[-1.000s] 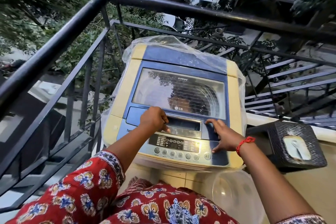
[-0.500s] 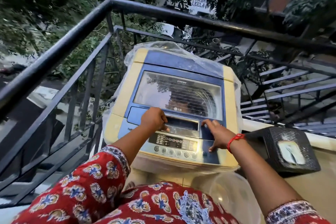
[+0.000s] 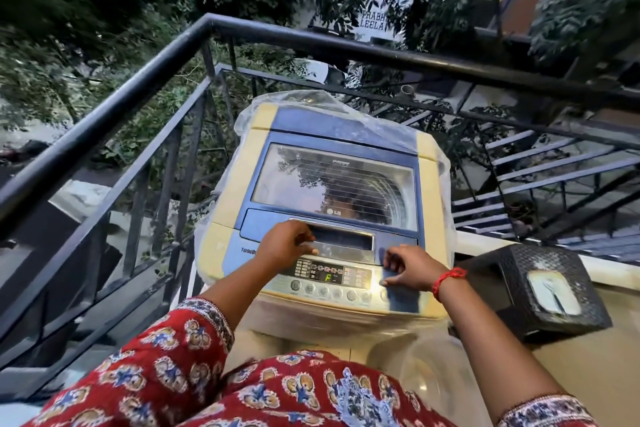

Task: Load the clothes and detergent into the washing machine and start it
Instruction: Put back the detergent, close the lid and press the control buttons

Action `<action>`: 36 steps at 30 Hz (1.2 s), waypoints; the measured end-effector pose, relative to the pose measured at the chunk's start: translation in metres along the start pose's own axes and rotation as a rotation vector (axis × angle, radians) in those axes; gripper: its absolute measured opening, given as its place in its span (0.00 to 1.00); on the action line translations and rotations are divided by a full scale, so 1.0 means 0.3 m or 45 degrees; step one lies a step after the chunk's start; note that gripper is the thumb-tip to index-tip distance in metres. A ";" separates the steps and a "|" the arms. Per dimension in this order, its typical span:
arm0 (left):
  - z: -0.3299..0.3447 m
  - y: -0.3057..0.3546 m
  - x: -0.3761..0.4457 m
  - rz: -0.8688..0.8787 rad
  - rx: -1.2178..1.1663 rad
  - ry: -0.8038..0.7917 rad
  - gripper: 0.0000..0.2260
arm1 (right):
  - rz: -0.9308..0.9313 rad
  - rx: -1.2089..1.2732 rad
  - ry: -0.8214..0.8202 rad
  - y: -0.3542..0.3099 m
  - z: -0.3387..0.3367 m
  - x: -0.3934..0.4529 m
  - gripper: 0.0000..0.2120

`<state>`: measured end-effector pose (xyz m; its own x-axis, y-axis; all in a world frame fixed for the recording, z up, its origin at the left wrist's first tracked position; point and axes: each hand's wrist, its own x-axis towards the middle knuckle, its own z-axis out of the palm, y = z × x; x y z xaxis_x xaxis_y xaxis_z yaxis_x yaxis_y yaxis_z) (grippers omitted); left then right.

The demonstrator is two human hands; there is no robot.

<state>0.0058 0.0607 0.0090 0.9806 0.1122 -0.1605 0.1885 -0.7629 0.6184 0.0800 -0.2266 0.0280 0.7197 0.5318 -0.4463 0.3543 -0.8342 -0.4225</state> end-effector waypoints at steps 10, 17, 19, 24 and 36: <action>0.025 -0.011 -0.024 0.090 -0.016 0.056 0.12 | -0.030 0.130 0.070 0.018 0.030 -0.021 0.23; 0.031 -0.016 -0.019 0.107 -0.026 0.070 0.13 | 0.002 0.119 -0.001 0.021 0.030 -0.020 0.27; 0.032 -0.016 -0.019 0.113 -0.030 0.077 0.13 | 0.000 0.134 -0.001 0.022 0.029 -0.020 0.26; 0.031 -0.016 -0.019 0.123 -0.024 0.084 0.13 | -0.008 0.168 0.016 0.023 0.029 -0.020 0.24; 0.031 -0.020 -0.021 0.115 -0.010 0.094 0.13 | -0.014 0.133 -0.081 0.012 0.005 -0.002 0.24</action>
<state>-0.0019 0.0588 -0.0008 0.9948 0.0899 -0.0469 0.0992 -0.7672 0.6337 0.0800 -0.2297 0.0255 0.6754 0.5521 -0.4889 0.2959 -0.8102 -0.5060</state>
